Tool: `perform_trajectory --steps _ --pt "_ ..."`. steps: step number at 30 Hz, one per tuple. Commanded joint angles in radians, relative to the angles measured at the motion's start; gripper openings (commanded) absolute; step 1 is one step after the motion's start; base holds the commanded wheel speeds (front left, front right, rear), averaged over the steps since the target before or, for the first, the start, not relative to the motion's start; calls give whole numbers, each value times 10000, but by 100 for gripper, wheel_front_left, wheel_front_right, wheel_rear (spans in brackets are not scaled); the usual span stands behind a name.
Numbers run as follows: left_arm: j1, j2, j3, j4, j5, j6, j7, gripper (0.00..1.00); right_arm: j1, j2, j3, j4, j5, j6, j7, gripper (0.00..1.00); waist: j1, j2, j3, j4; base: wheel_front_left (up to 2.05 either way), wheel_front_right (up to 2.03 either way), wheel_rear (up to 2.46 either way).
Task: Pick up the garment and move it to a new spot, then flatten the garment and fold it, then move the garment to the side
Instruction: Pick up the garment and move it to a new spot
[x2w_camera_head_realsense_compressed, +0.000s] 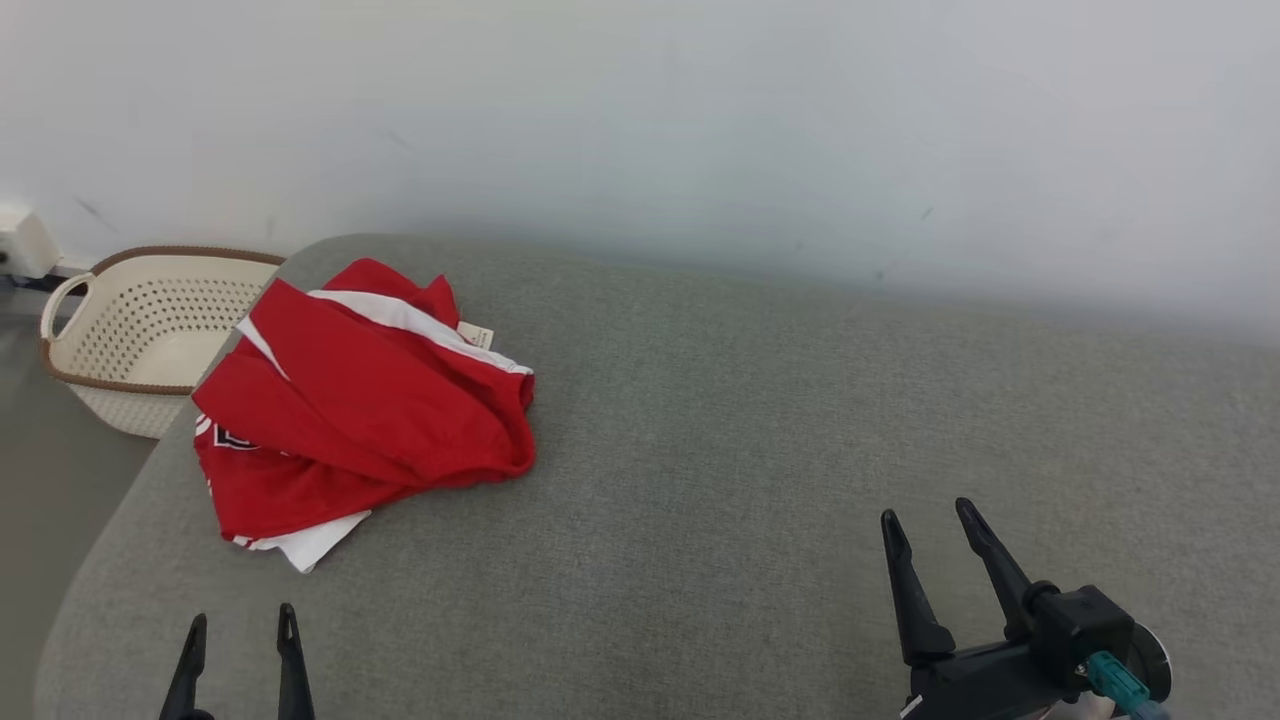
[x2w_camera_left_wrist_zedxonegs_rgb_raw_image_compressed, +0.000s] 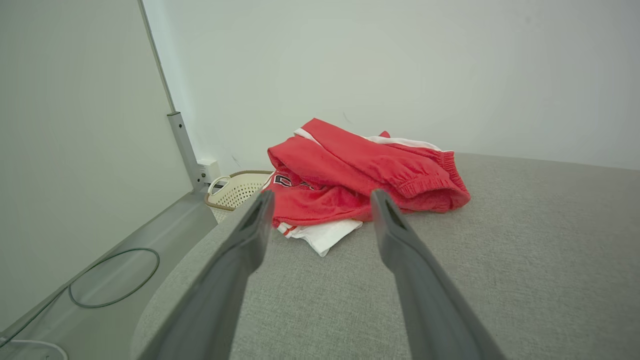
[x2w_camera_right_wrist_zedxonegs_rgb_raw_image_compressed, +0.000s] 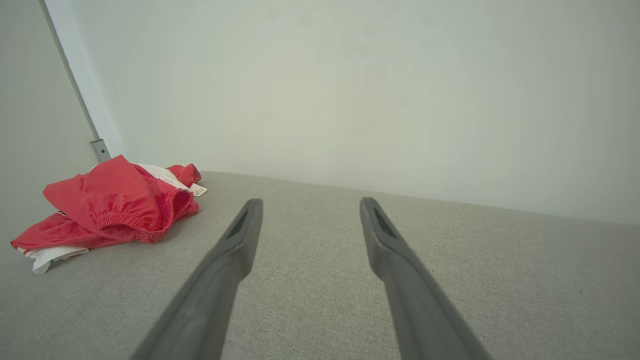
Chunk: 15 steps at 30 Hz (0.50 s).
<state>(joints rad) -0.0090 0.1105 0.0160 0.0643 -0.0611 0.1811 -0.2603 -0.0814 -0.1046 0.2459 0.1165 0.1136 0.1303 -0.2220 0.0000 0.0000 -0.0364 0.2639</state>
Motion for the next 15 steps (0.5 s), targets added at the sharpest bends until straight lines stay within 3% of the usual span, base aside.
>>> perform_trajectory --steps 1,15 --pt "102 71 46 1 -29 39 -35 100 -34 -53 60 25 39 7 -71 100 0 0 22 373 0 0 0" --pt "225 171 136 -114 -137 159 -35 100 -173 -8 442 172 127 8 -166 100 0 0 74 1266 0 0 0"
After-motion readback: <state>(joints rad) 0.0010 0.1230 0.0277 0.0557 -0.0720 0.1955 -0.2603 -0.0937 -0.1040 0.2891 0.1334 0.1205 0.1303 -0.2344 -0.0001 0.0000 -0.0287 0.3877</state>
